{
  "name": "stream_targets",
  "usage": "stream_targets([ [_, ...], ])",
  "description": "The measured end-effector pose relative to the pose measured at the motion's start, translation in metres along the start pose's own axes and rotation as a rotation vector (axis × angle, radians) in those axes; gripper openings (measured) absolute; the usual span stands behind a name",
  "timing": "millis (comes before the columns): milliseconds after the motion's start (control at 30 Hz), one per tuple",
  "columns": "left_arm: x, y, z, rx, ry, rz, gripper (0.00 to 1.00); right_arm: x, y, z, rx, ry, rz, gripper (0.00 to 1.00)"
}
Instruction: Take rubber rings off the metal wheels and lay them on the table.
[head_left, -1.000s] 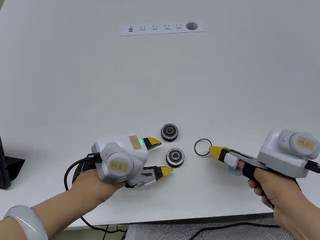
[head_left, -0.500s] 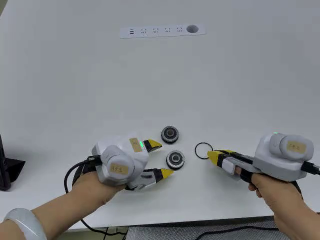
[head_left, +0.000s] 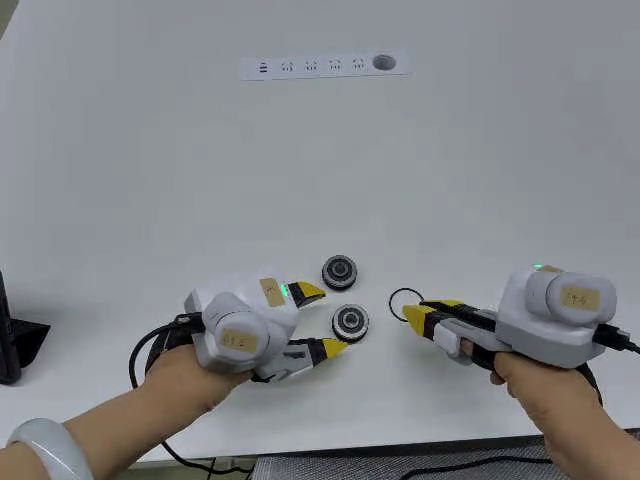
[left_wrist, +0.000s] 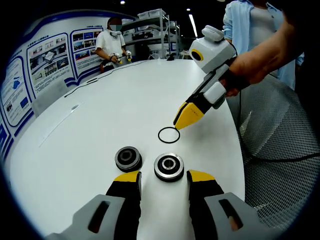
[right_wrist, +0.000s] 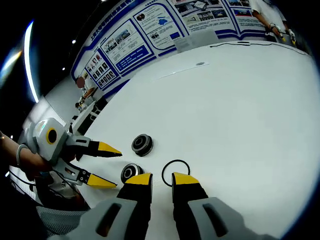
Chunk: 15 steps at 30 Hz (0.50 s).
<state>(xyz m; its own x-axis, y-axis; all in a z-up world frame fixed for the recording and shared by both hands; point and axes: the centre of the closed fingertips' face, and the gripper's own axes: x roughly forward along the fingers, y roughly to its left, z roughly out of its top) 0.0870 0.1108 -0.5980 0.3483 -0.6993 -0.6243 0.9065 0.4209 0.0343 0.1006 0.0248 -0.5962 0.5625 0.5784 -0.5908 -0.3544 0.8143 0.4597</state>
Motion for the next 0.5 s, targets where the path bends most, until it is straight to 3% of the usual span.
stream_targets([
  [500,0.005,-0.003,0.012,0.002,-0.02,-0.006,0.27,0.004,0.02,-0.011,-0.018,0.026,0.058,0.17],
])
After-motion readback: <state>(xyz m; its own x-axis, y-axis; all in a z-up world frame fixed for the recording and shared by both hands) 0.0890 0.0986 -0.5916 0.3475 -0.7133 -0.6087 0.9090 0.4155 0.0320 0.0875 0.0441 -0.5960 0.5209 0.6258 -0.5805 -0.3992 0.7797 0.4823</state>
